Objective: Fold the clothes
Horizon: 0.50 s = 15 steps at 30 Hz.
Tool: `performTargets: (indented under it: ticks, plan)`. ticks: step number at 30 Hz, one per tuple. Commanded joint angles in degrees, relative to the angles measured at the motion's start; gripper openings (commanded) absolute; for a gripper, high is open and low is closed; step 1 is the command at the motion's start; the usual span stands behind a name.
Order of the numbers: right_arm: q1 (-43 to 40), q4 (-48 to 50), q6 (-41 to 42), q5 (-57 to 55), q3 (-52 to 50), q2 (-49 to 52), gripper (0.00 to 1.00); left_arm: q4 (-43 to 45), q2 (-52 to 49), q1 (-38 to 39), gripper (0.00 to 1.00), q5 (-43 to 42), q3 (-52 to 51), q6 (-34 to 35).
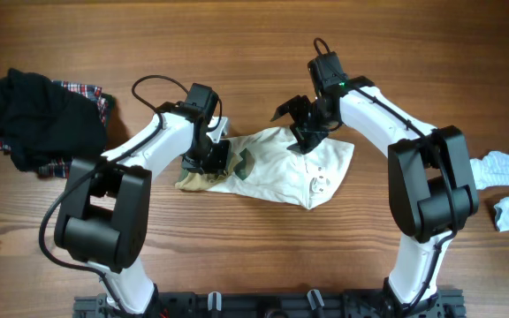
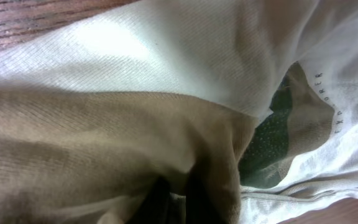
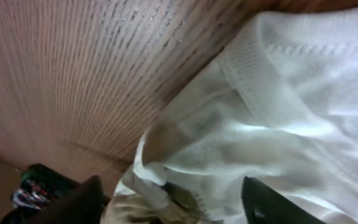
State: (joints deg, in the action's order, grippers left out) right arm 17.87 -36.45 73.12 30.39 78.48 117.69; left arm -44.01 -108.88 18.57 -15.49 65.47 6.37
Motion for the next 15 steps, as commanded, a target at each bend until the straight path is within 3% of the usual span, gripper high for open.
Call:
performTargets:
  ticks: [1,3,11,15]
  plan:
    - [0.35,0.7,2.36,0.72,0.39,1.03,0.59,0.79,-0.63,-0.09,0.1,0.57,-0.66,0.57]
    - [0.35,0.63,3.54,-0.85,0.37,1.03,0.46,0.76,-0.63,-0.09,0.1,0.55,-0.66,0.57]
    - [1.84,1.29,8.15,-4.04,0.37,2.89,0.51,0.85,-0.63,-0.07,0.09,0.55,-0.66,0.57]
    - [1.84,1.79,8.0,-3.98,0.37,4.76,0.43,0.92,-0.63,-0.04,0.09,0.57,-0.66,1.44]
